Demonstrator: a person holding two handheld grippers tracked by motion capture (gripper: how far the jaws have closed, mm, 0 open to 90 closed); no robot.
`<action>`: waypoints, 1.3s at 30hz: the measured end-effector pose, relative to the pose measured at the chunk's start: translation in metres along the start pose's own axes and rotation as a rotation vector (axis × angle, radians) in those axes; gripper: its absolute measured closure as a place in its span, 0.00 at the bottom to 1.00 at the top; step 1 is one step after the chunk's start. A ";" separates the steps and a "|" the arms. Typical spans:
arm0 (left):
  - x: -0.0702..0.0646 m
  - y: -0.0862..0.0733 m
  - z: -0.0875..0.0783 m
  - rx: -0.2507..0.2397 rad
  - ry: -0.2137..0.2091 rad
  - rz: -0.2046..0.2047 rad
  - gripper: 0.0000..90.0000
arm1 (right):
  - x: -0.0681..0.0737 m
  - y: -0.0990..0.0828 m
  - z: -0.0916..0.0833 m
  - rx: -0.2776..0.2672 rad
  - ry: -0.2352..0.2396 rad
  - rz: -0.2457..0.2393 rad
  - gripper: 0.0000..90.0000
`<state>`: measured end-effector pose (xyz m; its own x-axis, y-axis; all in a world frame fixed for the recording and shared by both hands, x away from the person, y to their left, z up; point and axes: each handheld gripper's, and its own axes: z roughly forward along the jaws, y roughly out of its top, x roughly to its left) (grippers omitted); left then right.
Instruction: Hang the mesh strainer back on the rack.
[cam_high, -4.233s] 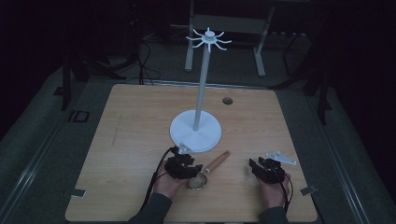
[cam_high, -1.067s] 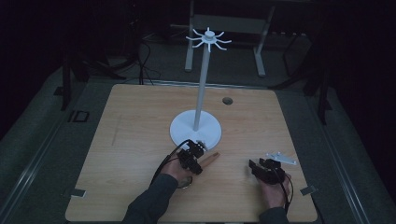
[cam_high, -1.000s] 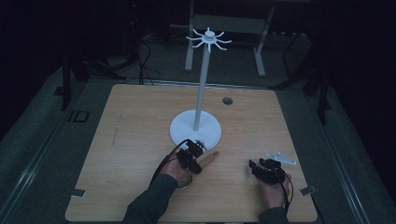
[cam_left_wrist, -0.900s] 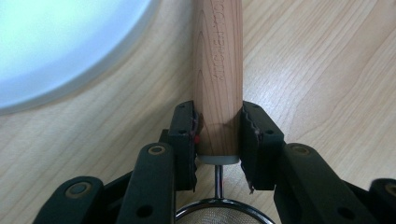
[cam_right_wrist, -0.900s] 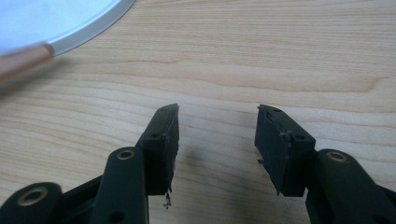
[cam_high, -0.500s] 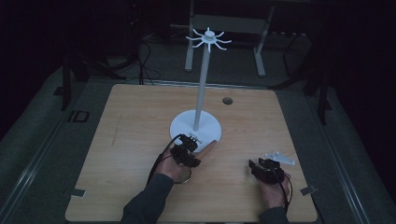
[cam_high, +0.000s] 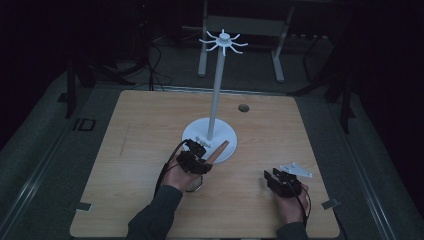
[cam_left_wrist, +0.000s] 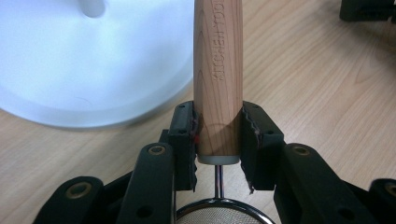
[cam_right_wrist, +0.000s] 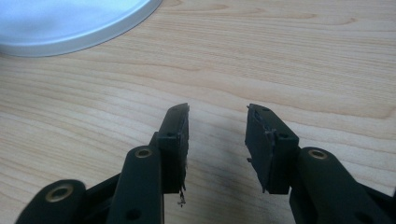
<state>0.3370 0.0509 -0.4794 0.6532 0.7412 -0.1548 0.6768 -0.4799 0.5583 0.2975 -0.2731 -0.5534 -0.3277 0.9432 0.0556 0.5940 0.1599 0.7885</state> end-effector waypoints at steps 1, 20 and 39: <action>0.001 0.000 -0.002 -0.012 0.002 -0.006 0.76 | 0.000 0.000 0.000 -0.001 0.001 0.003 0.66; 0.007 -0.002 -0.025 -0.143 -0.004 -0.031 0.76 | 0.000 0.001 -0.003 -0.021 -0.009 -0.010 0.61; 0.012 -0.006 -0.048 -0.314 0.058 -0.074 0.76 | 0.000 0.001 -0.005 -0.029 -0.017 -0.011 0.60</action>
<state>0.3242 0.0854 -0.4457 0.5798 0.7983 -0.1629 0.5779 -0.2620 0.7729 0.2948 -0.2745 -0.5498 -0.3209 0.9464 0.0365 0.5690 0.1619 0.8062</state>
